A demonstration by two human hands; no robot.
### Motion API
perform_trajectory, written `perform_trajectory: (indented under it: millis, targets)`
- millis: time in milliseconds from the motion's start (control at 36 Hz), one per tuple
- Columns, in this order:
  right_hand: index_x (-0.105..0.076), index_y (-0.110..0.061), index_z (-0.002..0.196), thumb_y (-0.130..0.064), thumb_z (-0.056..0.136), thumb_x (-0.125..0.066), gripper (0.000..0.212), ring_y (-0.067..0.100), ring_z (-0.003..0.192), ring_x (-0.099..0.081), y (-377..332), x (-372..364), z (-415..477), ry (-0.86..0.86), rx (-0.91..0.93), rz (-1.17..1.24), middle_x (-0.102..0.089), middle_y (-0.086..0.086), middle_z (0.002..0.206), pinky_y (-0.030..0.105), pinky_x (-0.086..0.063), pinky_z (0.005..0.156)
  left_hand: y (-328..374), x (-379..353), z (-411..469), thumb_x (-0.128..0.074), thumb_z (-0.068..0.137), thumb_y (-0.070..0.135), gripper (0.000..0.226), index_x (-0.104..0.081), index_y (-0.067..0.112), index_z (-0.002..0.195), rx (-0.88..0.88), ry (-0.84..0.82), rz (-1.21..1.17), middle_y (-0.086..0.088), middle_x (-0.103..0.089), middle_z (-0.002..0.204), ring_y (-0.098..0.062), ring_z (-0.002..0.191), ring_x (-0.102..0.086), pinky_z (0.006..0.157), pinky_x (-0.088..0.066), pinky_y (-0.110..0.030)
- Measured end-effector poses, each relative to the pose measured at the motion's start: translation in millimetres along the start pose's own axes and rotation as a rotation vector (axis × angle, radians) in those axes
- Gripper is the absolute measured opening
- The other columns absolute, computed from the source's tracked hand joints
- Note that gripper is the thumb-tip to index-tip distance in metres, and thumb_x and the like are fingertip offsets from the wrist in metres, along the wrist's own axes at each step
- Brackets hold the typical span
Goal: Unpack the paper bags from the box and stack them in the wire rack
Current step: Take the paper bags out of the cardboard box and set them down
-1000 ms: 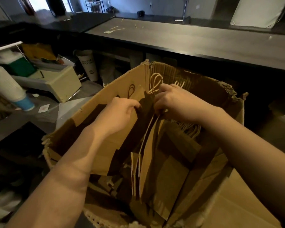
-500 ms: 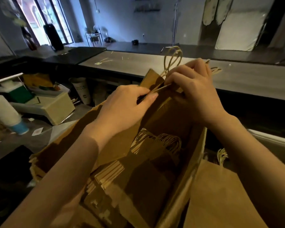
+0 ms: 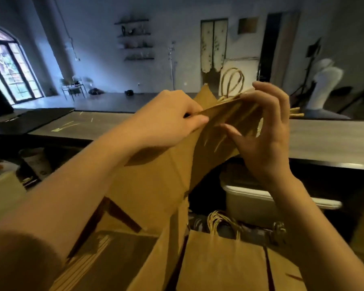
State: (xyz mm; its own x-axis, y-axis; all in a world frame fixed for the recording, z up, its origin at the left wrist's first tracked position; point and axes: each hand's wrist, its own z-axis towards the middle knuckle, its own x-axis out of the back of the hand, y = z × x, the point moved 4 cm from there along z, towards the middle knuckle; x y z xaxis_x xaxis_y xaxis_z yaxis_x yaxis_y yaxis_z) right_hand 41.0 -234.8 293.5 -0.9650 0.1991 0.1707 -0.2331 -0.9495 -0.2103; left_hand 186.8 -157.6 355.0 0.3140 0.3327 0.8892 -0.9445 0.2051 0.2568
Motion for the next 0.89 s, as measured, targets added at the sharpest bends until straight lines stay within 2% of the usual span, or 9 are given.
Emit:
perform_trajectory:
  millis: [111, 222, 278, 389, 528, 611, 694, 806, 889]
  targets:
    - [-0.038, -0.016, 0.125, -0.023, 0.08, -0.075, 0.059, 0.021, 0.131, -0.034, 19.8, 39.3, -8.2, 0.041, -0.074, -0.055, -0.038, 0.021, 0.135, 0.026, -0.03, 0.111, 23.3, -23.7, 18.8, -0.051, 0.095, 0.031, 0.038, -0.069, -0.002, 0.087, 0.034, -0.044, -0.22, -0.02, -0.065, 0.082, -0.028, 0.069, -0.058, 0.066, -0.047, -0.033]
    - [-0.034, -0.017, 0.131, -0.027, 0.082, -0.071, 0.063, 0.027, 0.134, -0.034, 35.7, 72.4, -34.7, 0.082, -0.228, -0.08, -0.038, 0.023, 0.138, 0.028, -0.029, 0.112, 36.5, -66.0, 26.1, -0.056, 0.093, 0.03, 0.039, -0.068, -0.006, 0.084, 0.124, -0.031, -0.462, -0.023, -0.064, 0.082, -0.013, 0.063, -0.054, 0.06, -0.043, -0.025]
    - [-0.031, -0.018, 0.136, -0.034, 0.081, -0.069, 0.069, 0.023, 0.137, -0.029, 41.5, 85.5, -53.6, 0.07, -0.338, -0.135, -0.034, 0.019, 0.143, 0.025, -0.025, 0.114, 42.4, -92.5, 21.8, -0.058, 0.092, 0.028, 0.032, -0.072, 0.001, 0.081, 0.2, -0.067, -0.623, -0.012, -0.069, 0.077, -0.005, 0.061, -0.058, 0.061, -0.047, -0.019]
    - [-0.022, -0.025, 0.142, -0.04, 0.077, -0.073, 0.085, 0.013, 0.141, -0.021, 43.2, 109.2, -101.9, 0.054, -0.605, -0.191, -0.025, 0.001, 0.15, 0.026, -0.022, 0.116, 49.3, -142.1, 1.7, -0.065, 0.088, 0.023, 0.027, -0.072, -0.003, 0.088, 0.354, -0.04, -0.902, -0.015, -0.071, 0.085, -0.018, 0.071, -0.067, 0.063, -0.054, -0.026]
    - [-0.014, -0.04, 0.144, -0.037, 0.07, -0.074, 0.096, -0.002, 0.126, -0.036, 22.3, 114.8, -176.9, 0.052, -1.099, 0.038, -0.029, -0.023, 0.141, 0.015, -0.032, 0.096, 47.1, -198.1, -31.6, -0.073, 0.08, 0.019, 0.009, -0.073, 0.015, 0.073, 0.553, 0.011, -1.105, -0.002, -0.074, 0.072, -0.015, 0.07, -0.071, 0.06, -0.056, -0.026]
    - [-0.031, -0.043, 0.13, -0.033, 0.074, -0.075, 0.072, -0.009, 0.101, -0.05, 4.5, 108.2, -225.5, -0.15, -1.37, 0.127, -0.046, -0.028, 0.117, 0.012, -0.043, 0.077, 33.2, -225.0, -56.3, -0.074, 0.079, 0.025, 0.018, -0.073, 0.009, 0.072, 0.682, 0.056, -1.055, -0.007, -0.073, 0.071, -0.024, 0.072, -0.071, 0.064, -0.059, -0.038]
    - [-0.055, -0.027, 0.112, -0.022, 0.079, -0.073, 0.038, -0.005, 0.087, -0.061, -16.9, 101.2, -269.4, -0.27, -1.613, 0.2, -0.064, -0.013, 0.104, 0.007, -0.047, 0.063, 17.8, -246.8, -83.8, -0.069, 0.084, 0.03, 0.026, -0.072, 0.008, 0.07, 0.801, 0.038, -1.067, -0.015, -0.071, 0.075, -0.035, 0.079, -0.068, 0.075, -0.055, -0.051]
    - [-0.063, -0.013, 0.096, -0.01, 0.083, -0.068, 0.013, 0.006, 0.077, -0.065, -45.2, 93.0, -307.2, -0.195, -1.892, 0.281, -0.07, -0.001, 0.087, 0.009, -0.048, 0.055, 5.6, -272.8, -120.7, -0.055, 0.093, 0.032, 0.031, -0.071, 0.016, 0.072, 0.87, -0.047, -1.027, -0.014, -0.071, 0.076, -0.036, 0.08, -0.067, 0.071, -0.055, -0.045]
    - [-0.067, -0.009, 0.09, -0.016, 0.09, -0.062, 0.009, 0.011, 0.071, -0.063, -60.2, 89.2, -330.5, -0.14, -2.074, 0.293, -0.07, 0.002, 0.077, 0.014, -0.048, 0.051, -3.2, -281.6, -138.4, -0.052, 0.095, 0.03, 0.041, -0.067, 0.008, 0.064, 0.851, -0.096, -0.974, -0.009, -0.064, 0.059, -0.026, 0.058, -0.06, 0.055, -0.044, -0.033]
